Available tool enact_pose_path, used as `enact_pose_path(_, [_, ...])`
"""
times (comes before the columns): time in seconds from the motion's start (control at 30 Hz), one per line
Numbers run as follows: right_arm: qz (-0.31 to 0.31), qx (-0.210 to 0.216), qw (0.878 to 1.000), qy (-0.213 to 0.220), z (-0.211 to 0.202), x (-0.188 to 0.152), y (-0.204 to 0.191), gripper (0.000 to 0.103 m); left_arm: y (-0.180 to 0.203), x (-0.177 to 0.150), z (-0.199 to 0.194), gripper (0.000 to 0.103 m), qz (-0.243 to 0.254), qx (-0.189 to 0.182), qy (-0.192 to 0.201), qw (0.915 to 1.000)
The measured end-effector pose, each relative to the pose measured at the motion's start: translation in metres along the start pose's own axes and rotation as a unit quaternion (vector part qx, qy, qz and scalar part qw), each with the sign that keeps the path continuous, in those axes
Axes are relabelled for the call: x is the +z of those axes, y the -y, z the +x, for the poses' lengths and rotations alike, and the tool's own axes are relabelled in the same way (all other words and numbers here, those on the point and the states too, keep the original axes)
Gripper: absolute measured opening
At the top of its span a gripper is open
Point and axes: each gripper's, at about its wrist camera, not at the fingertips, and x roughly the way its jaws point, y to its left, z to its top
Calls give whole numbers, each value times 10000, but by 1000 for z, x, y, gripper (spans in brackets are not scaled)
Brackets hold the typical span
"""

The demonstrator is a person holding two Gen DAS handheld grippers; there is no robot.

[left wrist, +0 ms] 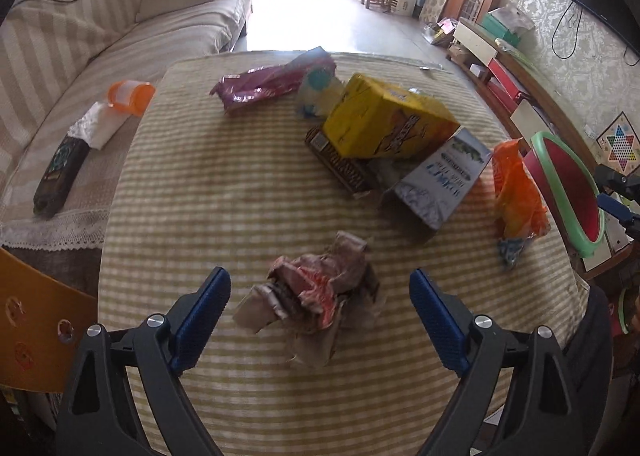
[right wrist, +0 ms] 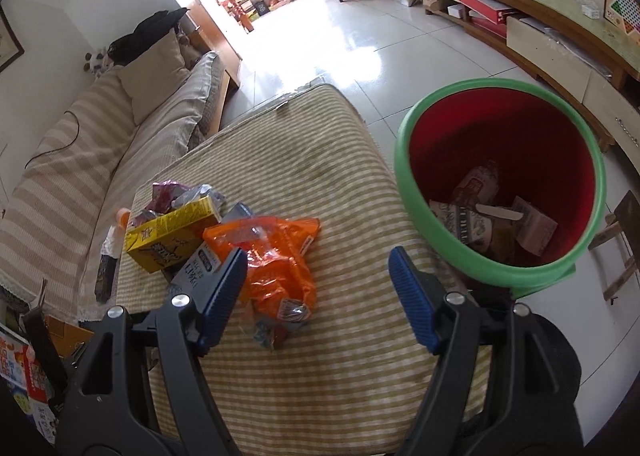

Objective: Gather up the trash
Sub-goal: 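Grasp crumpled brown paper with the left tool while the right grasps the orange snack bag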

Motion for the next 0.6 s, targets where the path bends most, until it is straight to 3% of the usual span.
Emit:
enact_pose_path(0.23, [-306,46,9993,-198,9,-8,-31,74,3,-8,32,86,18,-102,-329,9994])
enact_pose_path(0.27, [-375,12,9990,-228,10,-9,-35,75,5,-6,36,82,37,-116,-368,9992])
enact_pose_path(0.3, [-460,-41,9986,-262,12,-10,-38,75,6,-6,39,70,35,-145,-390,9991])
enact_pose_path(0.4, [-625,-135,9972,-385,18,-14,-46,75,0,-6,41,50,-155,-280,-336,9989])
enact_pose_path(0.5, [-671,-130,9962,-541,28,-17,-48,75,-12,-5,40,44,-385,-522,-311,9974])
enact_pose_path(0.6, [-643,-67,9957,-667,41,-17,-49,75,-21,-4,30,43,-563,-425,-200,9973])
